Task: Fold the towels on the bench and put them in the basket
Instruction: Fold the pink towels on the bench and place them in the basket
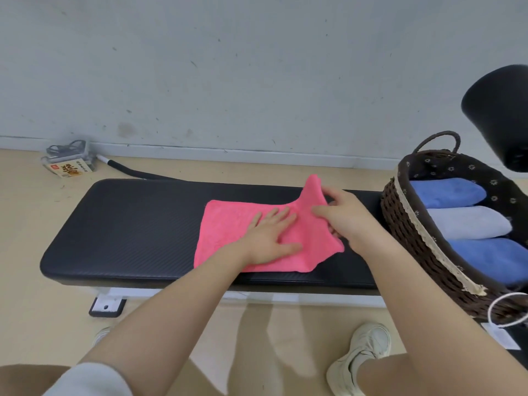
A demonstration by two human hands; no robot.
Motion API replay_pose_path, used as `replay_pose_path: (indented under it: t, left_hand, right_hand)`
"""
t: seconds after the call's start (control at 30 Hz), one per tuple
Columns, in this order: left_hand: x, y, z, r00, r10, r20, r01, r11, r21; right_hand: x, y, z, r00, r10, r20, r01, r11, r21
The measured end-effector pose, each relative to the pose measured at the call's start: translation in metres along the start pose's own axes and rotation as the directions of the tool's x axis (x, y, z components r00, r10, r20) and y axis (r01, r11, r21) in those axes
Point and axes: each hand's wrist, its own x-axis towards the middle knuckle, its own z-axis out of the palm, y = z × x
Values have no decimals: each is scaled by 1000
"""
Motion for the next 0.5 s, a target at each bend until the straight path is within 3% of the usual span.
replay_pose_path:
  t: [0.07, 0.17, 0.3, 0.43, 0.5]
  left_hand:
    - [-12, -9, -14, 988, 4, -151, -45, 963, -266]
    - [-33, -27, -27, 938, -144, -314, 11, 921, -390]
    - [-55, -43, -33, 928, -290, -233, 120, 827, -549]
    - [-66, -43, -35, 916, -378, -134, 94, 528, -844]
    - [-65, -43, -37, 876, -451, -171, 136, 571, -810]
  right_hand:
    - [0, -14, 21, 998, -61, 14, 62, 989, -137]
    - [-2, -25, 57, 994, -77, 73, 93, 965, -245]
    - [-4, -30, 102, 992, -20, 128, 55, 961, -273]
    - [-6, -29, 137, 990, -77, 120, 101, 972, -211]
    - [-10, -31, 147, 979, -100, 176, 135, 970, -203]
